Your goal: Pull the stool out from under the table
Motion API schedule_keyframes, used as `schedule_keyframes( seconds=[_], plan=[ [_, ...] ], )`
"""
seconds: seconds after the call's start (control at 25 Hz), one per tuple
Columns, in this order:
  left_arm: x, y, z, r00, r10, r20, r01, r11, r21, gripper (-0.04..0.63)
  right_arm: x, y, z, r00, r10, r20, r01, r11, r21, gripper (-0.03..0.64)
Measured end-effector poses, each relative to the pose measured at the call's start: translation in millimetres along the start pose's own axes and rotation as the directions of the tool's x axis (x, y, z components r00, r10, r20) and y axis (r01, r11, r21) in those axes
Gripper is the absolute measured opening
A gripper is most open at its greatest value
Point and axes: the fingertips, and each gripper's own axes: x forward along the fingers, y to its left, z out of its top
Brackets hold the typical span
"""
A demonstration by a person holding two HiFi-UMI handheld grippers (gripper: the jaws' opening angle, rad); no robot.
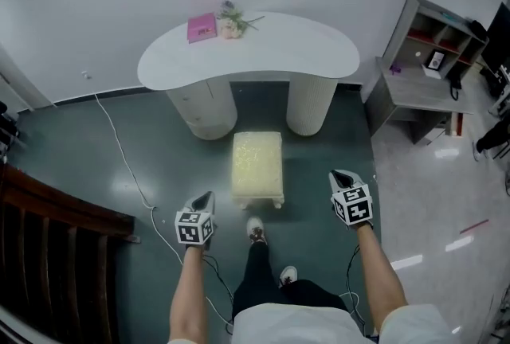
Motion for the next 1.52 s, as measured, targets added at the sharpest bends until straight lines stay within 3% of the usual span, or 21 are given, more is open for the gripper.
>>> schedule_keyframes(
  seconds=[0.16,0.24,0.6,0.76,0.96,1.04,1.2,1.52],
  plan=[
    [-59.4,-32.0,73.6,0.994,0.003,0.108,-0.022,0.984,0.175,0.019,-76.2,7.0,76.3,0.989,0.021,0.148,-0.016,0.999,-0.035,0.015],
    [-84.2,-50.0,103.8,0.988,-0.009,0.156,-0.027,0.974,0.225,0.019,-109.2,11.4,106.4,0.978,0.038,0.207,-0.025,0.998,-0.064,0.015],
    [-181.7,-105.2,211.9,0.939,-0.052,0.34,-0.057,0.951,0.304,0.019,-207.6,60.3,211.1,0.919,0.119,0.376,-0.029,0.972,-0.235,0.015],
    [-218.3,-126.4,244.1,0.911,-0.083,0.405,-0.078,0.928,0.364,0.02,-240.2,80.5,244.0,0.886,0.148,0.439,-0.004,0.95,-0.312,0.015],
    [-257.3,-151.7,273.1,0.874,-0.121,0.47,-0.148,0.857,0.494,0.02,-263.6,100.4,266.1,0.861,0.165,0.481,0.027,0.93,-0.367,0.015],
    [-270.1,-161.5,281.2,0.861,-0.134,0.49,-0.166,0.838,0.519,0.02,-270.1,104.4,268.2,0.858,0.168,0.485,0.036,0.923,-0.382,0.015],
    [-288.9,-170.9,288.0,0.843,-0.148,0.517,-0.181,0.827,0.532,0.02,-283.6,108.2,272.6,0.852,0.166,0.496,0.054,0.915,-0.399,0.015],
    [-303.8,-175.2,283.8,0.846,-0.147,0.513,-0.186,0.819,0.542,0.02,-292.3,119.0,269.6,0.851,0.174,0.496,0.05,0.912,-0.406,0.015]
  ],
)
